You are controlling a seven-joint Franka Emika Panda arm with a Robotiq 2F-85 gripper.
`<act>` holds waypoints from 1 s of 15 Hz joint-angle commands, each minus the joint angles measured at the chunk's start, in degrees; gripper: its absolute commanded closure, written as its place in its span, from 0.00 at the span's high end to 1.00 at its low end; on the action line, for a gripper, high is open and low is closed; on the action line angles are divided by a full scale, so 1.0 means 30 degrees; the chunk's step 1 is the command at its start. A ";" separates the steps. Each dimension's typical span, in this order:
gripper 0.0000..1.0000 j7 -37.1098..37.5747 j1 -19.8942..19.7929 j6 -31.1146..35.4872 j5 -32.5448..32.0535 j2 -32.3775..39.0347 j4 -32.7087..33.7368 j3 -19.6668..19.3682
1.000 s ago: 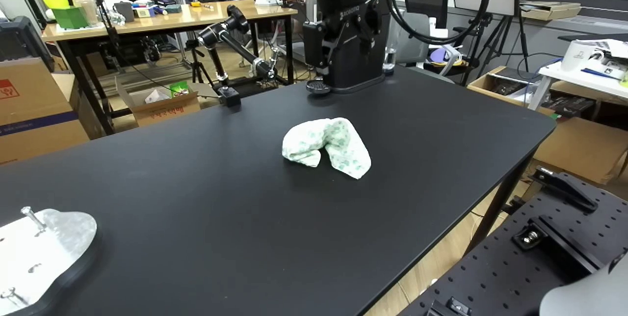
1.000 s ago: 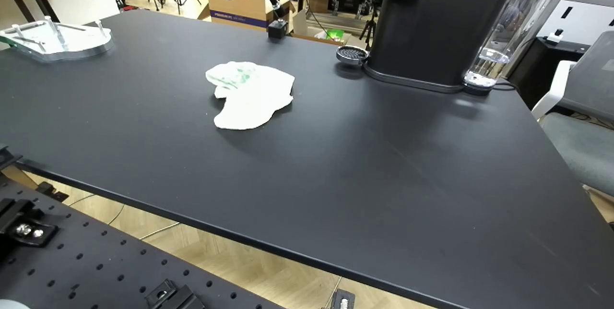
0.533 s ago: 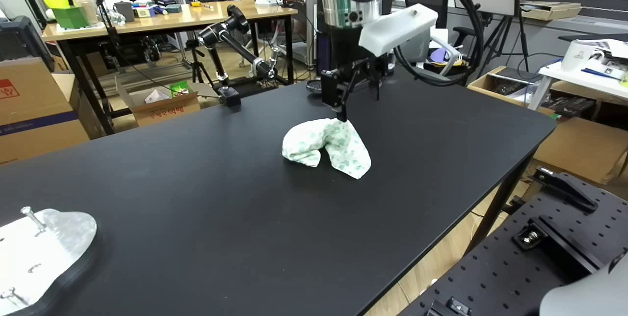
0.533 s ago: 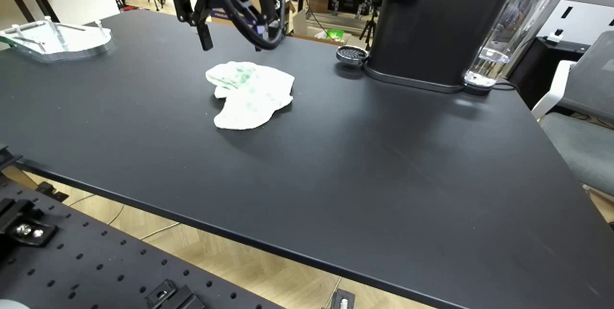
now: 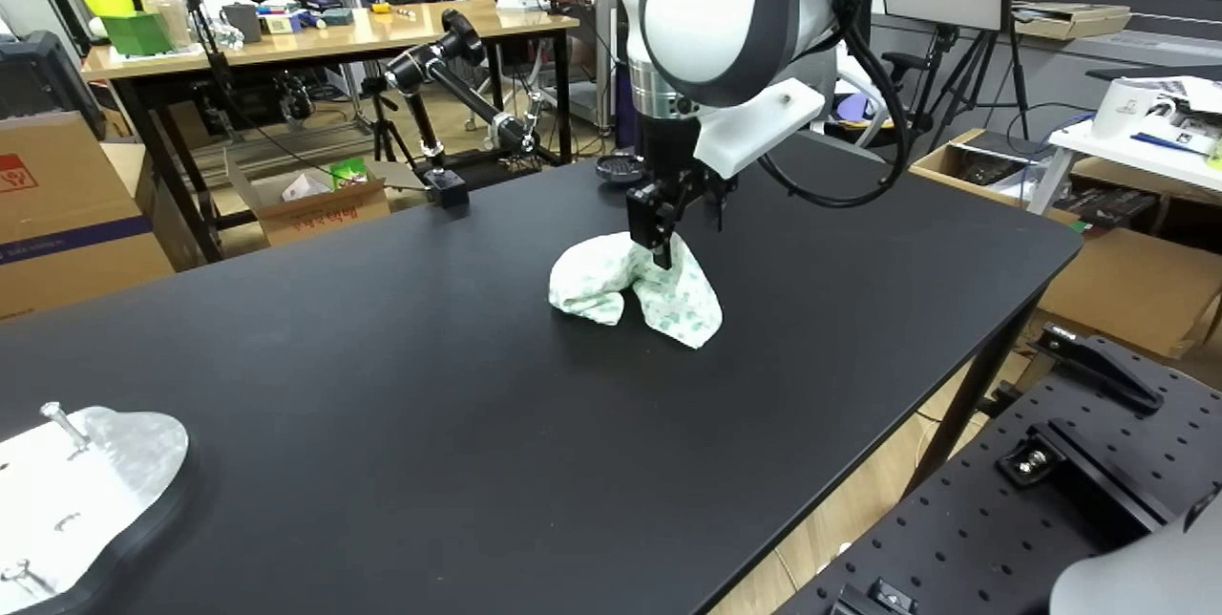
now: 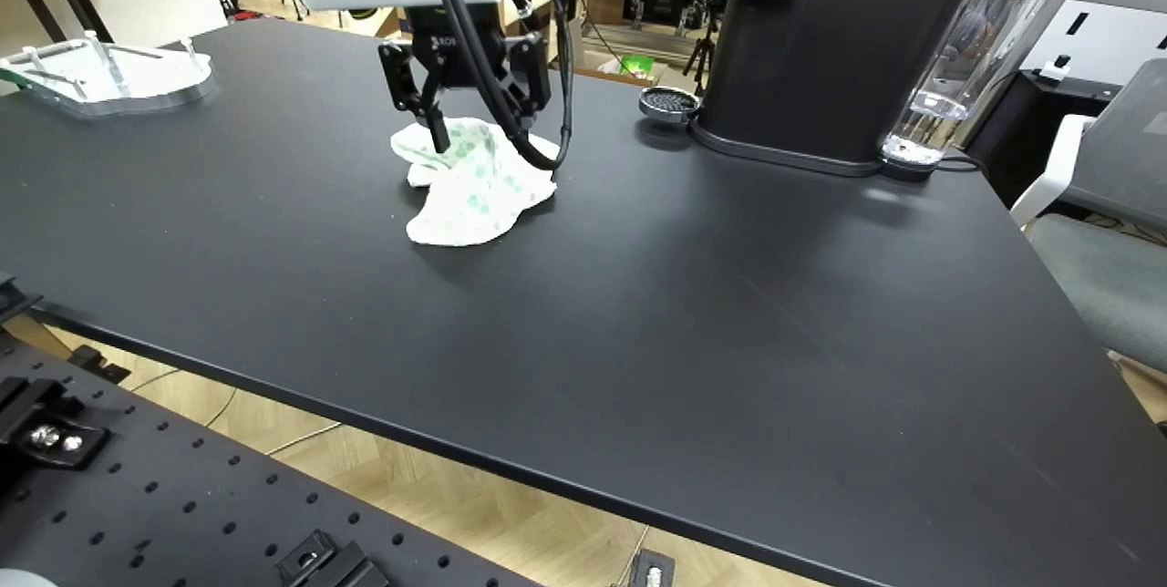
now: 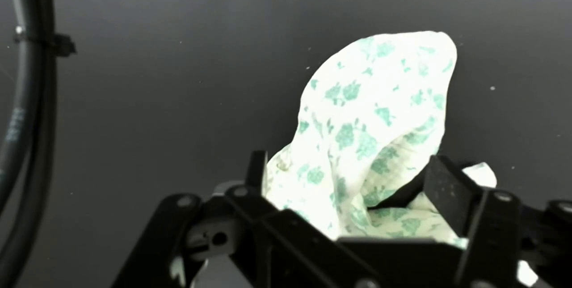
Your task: Hang the cloth on the black rod
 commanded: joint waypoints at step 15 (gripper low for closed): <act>0.00 0.0481 0.1068 -0.1653 0.5808 0.0004 0.1619 0.0061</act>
